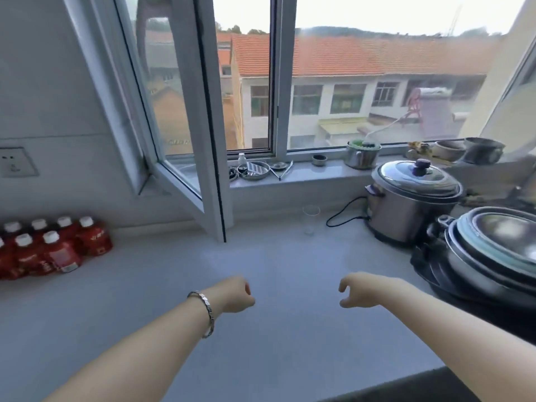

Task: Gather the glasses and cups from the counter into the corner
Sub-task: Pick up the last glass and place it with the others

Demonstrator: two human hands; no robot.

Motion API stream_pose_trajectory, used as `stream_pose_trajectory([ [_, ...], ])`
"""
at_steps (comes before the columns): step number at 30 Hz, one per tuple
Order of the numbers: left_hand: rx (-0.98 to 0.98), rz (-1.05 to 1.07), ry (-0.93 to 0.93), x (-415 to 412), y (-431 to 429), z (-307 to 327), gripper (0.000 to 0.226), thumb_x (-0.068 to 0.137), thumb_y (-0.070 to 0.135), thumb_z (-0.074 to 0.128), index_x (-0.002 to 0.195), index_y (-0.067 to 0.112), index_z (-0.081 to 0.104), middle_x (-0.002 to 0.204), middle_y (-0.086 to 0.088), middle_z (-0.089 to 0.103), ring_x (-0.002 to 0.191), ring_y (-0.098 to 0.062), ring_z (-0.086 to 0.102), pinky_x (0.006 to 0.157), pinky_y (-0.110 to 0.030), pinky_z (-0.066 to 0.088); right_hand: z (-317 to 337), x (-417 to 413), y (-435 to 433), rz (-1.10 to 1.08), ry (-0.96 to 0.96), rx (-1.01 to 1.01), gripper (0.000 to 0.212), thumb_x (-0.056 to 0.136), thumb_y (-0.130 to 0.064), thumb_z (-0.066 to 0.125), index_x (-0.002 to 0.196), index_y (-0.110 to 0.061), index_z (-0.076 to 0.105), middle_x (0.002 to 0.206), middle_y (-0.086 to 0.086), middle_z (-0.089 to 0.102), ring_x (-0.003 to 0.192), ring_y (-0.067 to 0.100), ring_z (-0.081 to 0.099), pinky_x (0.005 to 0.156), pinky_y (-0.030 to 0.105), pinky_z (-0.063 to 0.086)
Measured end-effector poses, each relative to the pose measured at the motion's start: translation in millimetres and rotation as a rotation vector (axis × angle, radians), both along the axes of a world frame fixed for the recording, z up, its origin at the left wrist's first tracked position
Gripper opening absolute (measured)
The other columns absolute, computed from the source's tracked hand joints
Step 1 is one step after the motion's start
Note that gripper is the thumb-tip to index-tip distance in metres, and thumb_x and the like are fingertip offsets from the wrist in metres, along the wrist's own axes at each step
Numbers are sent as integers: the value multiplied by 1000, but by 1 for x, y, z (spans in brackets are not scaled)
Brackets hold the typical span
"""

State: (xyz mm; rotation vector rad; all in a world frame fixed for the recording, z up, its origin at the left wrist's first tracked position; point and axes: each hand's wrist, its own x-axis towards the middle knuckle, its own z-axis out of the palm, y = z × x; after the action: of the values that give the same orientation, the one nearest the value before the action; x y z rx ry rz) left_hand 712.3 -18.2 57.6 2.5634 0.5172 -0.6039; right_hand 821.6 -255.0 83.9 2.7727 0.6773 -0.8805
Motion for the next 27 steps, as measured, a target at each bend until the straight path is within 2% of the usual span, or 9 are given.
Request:
stream_pose_trajectory([
  [2,23,-34,-5,35,7,-2,31,84,23,49,58,26,33,81,-3,41,74,-19,38,51,-24,24,-3,25,2,-52,4,11,49,93,-39,49,138,-22,41,140,0,45,126,21,48,102,33,40],
  [4,28,-62,-2,68,10,-6,32,84,24,49,59,28,30,78,-1,39,68,-19,36,50,-24,18,-9,51,3,-89,23,11,48,93,-39,49,138,-22,41,140,0,46,125,21,49,100,33,41],
  [7,21,-100,24,110,11,-16,23,86,25,47,67,27,34,82,-1,39,74,-19,36,50,-24,18,-18,91,6,-106,46,-2,47,94,-36,48,138,-21,42,140,0,46,125,21,49,100,32,41],
  [11,18,-58,50,154,14,-33,33,88,25,46,60,28,28,68,4,32,75,-20,35,50,-23,20,-35,158,17,-64,42,13,47,95,-34,47,139,-18,42,139,1,48,124,21,50,100,33,42],
  [16,-16,66,127,188,15,-53,13,91,26,45,80,27,51,98,-7,50,86,-26,49,63,-24,38,-60,258,50,95,-60,119,54,93,-25,51,143,-18,32,143,6,37,122,25,48,91,35,45],
  [17,-19,105,144,193,14,-55,15,92,27,45,97,23,58,109,-8,56,98,-27,55,73,-26,44,-62,277,59,167,-101,139,57,91,-22,53,143,-19,30,144,6,35,125,26,44,92,35,44],
  [19,-6,205,173,199,13,-60,34,94,29,44,124,14,52,129,-5,55,117,-23,55,90,-25,43,-66,310,78,334,-176,159,66,88,-16,56,146,-22,25,150,5,26,133,26,33,100,36,42],
  [23,-22,372,209,205,12,-71,38,94,29,44,129,14,48,135,-4,52,120,-21,53,91,-23,41,-81,354,111,631,-226,105,86,84,2,51,149,-37,10,160,0,1,143,28,16,106,33,39],
  [27,-48,496,238,199,6,-81,39,93,33,45,128,18,49,135,-3,52,119,-21,55,95,-25,42,-105,373,121,692,-139,75,85,84,12,46,148,-35,16,160,0,3,145,27,12,104,35,40],
])
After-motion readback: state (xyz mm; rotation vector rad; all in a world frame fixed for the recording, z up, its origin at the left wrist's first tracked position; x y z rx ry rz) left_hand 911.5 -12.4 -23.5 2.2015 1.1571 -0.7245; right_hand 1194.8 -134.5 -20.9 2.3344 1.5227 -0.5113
